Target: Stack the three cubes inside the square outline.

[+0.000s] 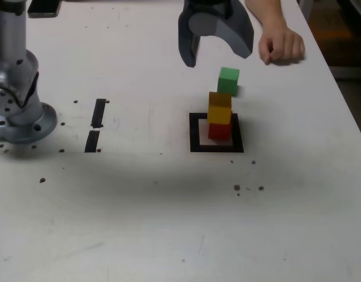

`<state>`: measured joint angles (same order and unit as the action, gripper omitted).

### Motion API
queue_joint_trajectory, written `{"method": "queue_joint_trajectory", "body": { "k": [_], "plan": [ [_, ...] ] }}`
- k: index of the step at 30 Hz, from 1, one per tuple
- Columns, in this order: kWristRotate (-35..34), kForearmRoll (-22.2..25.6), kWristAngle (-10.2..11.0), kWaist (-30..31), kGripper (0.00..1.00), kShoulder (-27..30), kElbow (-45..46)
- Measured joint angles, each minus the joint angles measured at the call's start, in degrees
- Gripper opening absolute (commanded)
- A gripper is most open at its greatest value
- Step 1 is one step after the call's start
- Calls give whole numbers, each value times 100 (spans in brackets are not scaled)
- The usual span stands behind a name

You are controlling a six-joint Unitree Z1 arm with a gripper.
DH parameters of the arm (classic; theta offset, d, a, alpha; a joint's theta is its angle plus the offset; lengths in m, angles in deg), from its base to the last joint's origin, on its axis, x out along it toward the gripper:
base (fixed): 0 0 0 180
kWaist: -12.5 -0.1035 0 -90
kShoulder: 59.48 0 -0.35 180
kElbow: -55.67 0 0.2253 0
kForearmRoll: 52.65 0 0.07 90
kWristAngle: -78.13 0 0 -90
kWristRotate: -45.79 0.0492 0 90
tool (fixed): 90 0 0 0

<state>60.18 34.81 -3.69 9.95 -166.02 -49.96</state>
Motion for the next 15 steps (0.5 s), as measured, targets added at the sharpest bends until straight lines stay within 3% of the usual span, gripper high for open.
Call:
{"method": "queue_joint_trajectory", "body": {
  "k": [5, 15],
  "plan": [
    [998, -137, -449, -630, 96, -227, -118],
    [1873, -508, -750, -1145, 96, -618, -146]
  ]
}}
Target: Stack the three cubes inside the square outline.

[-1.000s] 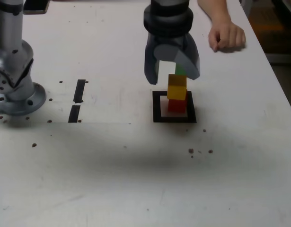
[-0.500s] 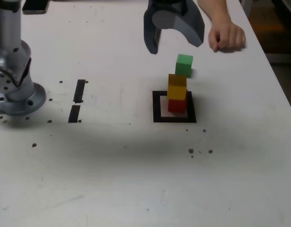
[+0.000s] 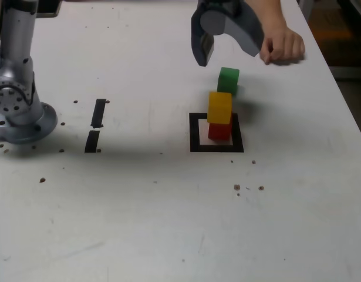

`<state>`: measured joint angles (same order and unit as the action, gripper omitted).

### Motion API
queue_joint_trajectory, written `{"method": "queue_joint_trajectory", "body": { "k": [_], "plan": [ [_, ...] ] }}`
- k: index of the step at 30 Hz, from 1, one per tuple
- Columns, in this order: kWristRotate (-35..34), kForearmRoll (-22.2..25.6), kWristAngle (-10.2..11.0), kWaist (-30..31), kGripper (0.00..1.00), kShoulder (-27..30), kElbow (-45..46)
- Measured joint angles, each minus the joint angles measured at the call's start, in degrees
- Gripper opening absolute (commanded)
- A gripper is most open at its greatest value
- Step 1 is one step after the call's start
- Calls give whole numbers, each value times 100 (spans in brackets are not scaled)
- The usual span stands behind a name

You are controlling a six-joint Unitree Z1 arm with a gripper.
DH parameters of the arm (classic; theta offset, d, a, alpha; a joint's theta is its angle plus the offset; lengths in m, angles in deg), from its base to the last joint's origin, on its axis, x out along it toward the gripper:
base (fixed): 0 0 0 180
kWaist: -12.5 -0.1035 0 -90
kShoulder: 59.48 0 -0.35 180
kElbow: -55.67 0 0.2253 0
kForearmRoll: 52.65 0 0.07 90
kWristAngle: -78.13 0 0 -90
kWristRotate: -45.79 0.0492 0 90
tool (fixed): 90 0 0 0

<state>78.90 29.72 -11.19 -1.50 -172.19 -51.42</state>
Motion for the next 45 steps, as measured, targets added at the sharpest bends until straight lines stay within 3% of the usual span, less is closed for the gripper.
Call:
{"method": "queue_joint_trajectory", "body": {
  "k": [6, 13, 29, 37, 45],
  "plan": [
    [485, -44, 71, -291, 96, -400, -17],
    [578, -42, 245, -409, 95, -664, -115],
    [578, -77, 146, -432, 89, -1219, -421],
    [520, -86, 79, -404, 65, -1393, -506],
    [516, -376, -84, -304, 24, -1401, -517]
  ]
}}
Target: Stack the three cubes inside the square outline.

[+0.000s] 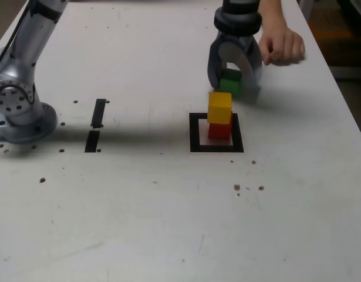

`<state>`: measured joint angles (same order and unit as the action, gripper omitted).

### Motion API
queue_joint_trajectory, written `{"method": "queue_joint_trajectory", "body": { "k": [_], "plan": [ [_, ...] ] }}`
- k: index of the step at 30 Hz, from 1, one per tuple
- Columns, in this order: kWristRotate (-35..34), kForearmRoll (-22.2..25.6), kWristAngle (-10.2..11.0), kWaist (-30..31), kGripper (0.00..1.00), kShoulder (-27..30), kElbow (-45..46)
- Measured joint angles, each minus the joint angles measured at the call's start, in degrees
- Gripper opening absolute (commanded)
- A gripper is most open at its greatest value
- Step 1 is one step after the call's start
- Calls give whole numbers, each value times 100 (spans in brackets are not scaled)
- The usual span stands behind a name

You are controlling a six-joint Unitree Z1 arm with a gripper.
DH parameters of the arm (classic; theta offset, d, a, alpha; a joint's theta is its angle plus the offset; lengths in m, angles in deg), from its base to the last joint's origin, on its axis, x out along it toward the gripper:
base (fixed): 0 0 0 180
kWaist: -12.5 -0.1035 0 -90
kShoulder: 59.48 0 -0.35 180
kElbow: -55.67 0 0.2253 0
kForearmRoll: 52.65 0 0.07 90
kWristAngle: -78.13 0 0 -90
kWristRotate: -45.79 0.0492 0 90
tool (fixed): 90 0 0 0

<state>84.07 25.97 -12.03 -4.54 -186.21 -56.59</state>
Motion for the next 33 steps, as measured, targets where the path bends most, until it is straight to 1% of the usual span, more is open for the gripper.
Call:
{"method": "queue_joint_trajectory", "body": {
  "k": [3, 6, 8, 10, 13, 17, 19, 21, 26, 29, 33],
  "plan": [
    [0, -6, -50, 6, 18, 1, 20],
    [-3, 20, -51, 6, 16, 16, 48],
    [-26, 74, -8, 5, 15, 57, 102],
    [-69, 166, 88, 5, 15, 137, 143],
    [-177, 379, 297, 6, 15, 399, 143],
    [-268, 718, 534, 13, 15, 864, 91],
    [-311, 916, 604, 42, 15, 1120, 16],
    [-383, 1103, 624, 108, 15, 1398, -73],
    [-722, 1477, 614, 423, 16, 1753, -132],
    [-1127, 1639, 613, 789, 16, 1937, -190],
    [-1749, 1674, 574, 1297, 16, 2002, -184]
  ]
}}
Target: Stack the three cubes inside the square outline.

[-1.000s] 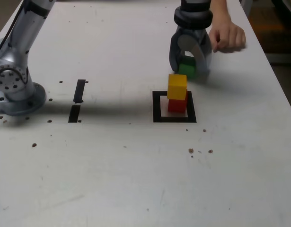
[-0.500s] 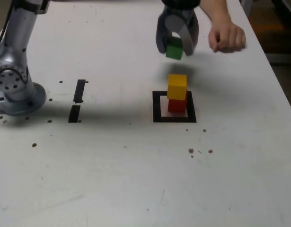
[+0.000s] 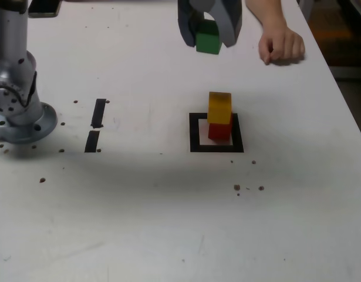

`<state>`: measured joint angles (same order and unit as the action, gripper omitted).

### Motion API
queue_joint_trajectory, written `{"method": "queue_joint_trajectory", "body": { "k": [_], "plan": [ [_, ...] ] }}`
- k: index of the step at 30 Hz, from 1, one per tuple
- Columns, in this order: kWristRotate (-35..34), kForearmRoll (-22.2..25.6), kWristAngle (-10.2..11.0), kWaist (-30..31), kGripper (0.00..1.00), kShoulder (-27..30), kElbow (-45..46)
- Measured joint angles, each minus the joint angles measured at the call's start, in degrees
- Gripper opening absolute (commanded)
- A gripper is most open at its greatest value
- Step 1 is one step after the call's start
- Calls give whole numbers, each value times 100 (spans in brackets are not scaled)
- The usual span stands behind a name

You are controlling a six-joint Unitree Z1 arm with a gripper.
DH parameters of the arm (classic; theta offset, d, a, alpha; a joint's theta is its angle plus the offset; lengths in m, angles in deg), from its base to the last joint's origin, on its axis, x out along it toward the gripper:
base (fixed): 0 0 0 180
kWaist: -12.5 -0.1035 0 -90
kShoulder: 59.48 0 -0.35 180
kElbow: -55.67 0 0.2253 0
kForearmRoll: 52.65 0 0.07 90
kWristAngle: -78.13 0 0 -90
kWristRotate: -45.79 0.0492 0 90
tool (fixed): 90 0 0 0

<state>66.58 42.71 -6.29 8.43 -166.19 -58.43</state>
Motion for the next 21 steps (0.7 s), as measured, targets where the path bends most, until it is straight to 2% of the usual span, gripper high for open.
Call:
{"method": "queue_joint_trajectory", "body": {
  "k": [3, 7, 15, 21],
  "plan": [
    [-478, -83, -156, 374, 17, -1, 63],
    [-743, -174, -324, 531, 18, -33, 127],
    [-818, -354, -402, 584, 19, -104, 362],
    [-867, -704, -600, 584, 19, -127, 611]
  ]
}}
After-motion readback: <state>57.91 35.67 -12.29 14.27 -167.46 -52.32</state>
